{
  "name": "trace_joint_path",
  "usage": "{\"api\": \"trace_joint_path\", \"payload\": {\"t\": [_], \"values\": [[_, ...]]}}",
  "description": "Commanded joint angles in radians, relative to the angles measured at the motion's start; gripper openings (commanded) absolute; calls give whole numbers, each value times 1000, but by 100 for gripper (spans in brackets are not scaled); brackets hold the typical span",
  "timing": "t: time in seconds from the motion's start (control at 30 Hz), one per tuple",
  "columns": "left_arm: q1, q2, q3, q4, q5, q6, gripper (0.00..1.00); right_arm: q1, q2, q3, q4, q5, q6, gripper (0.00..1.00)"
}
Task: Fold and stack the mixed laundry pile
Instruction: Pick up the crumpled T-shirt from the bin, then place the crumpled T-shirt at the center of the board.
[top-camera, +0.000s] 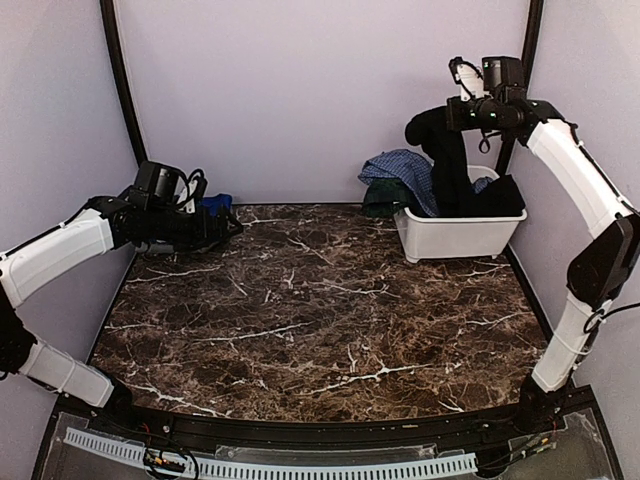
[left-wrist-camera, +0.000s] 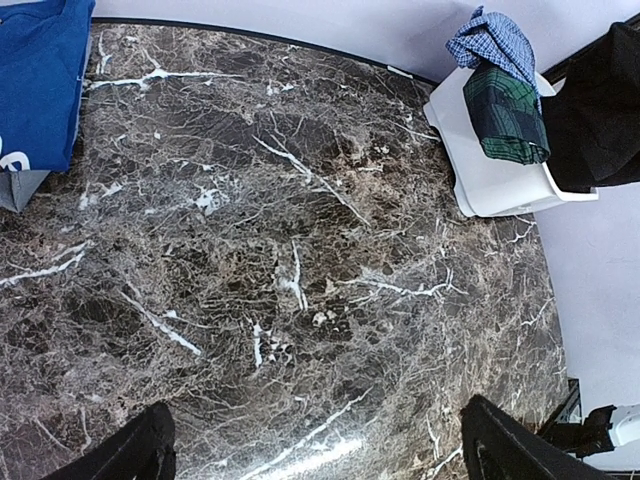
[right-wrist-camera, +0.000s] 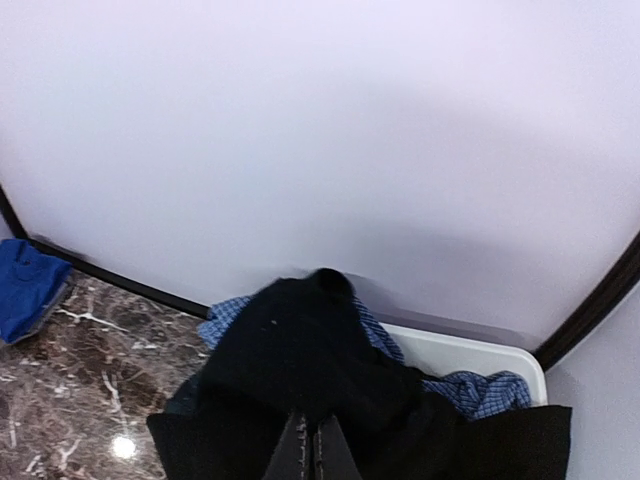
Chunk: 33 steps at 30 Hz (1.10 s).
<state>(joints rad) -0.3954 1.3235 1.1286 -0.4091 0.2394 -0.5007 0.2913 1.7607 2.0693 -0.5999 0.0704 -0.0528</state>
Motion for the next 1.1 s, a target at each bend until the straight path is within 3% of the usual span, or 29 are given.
{"api": "trace_joint_path", "payload": {"t": [0.0,0.23,0.43,0.7,0.83,1.07], "values": [[7,-42,-11,7,4,-7,99,17,-107,51,106,-241,99,0],[10,-51,-17,16,9,-29,99,66,-145,227,56,-529,235,0],[17,-62,-28,25,7,-53,99,262,-79,400,42,-636,311,0],[56,-93,-41,23,0,-92,99,459,61,582,194,-770,466,0],[79,-107,-47,14,8,-98,99,452,-22,414,217,-663,407,0],[99,-119,-70,19,22,-74,99,166,-457,-408,283,-481,451,0]]}}
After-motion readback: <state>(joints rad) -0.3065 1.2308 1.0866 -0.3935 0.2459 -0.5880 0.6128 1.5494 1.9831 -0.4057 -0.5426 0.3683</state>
